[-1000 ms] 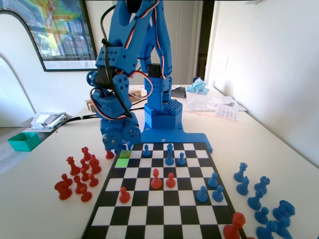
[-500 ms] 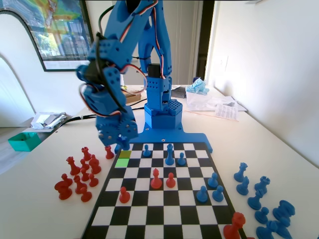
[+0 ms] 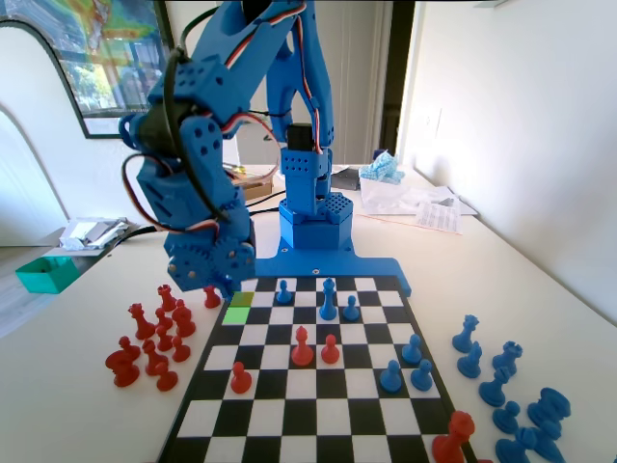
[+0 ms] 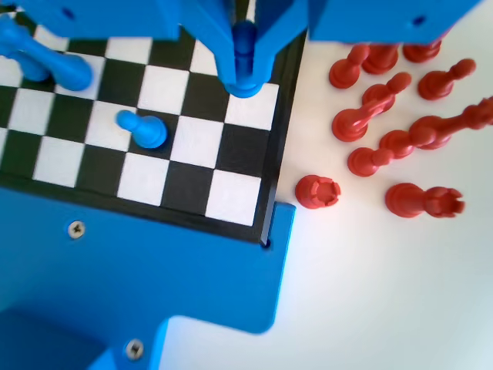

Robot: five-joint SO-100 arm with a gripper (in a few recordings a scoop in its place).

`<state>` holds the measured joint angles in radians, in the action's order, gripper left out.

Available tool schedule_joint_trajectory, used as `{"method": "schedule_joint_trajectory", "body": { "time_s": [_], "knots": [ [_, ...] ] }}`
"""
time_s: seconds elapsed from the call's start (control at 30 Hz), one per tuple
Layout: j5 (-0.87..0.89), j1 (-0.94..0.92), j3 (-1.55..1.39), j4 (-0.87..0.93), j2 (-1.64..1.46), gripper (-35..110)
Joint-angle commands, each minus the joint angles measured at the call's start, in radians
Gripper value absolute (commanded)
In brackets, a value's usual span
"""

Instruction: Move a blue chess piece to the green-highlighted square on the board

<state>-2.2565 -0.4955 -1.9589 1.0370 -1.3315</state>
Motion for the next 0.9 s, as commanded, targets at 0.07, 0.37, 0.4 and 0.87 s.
{"method": "schedule_joint_trajectory", "body": {
  "time_s": [0.07,0.37,0.4,0.87],
  "knots": [
    [0.008,-0.020,0.023,-0.041,0.011,1],
    [0.015,-0.023,0.002,-0.114,0.041,1],
    [0.017,-0.023,-0.005,-0.121,0.043,1],
    [0.020,-0.005,-0.055,-0.167,0.044,1]
  ]
}}
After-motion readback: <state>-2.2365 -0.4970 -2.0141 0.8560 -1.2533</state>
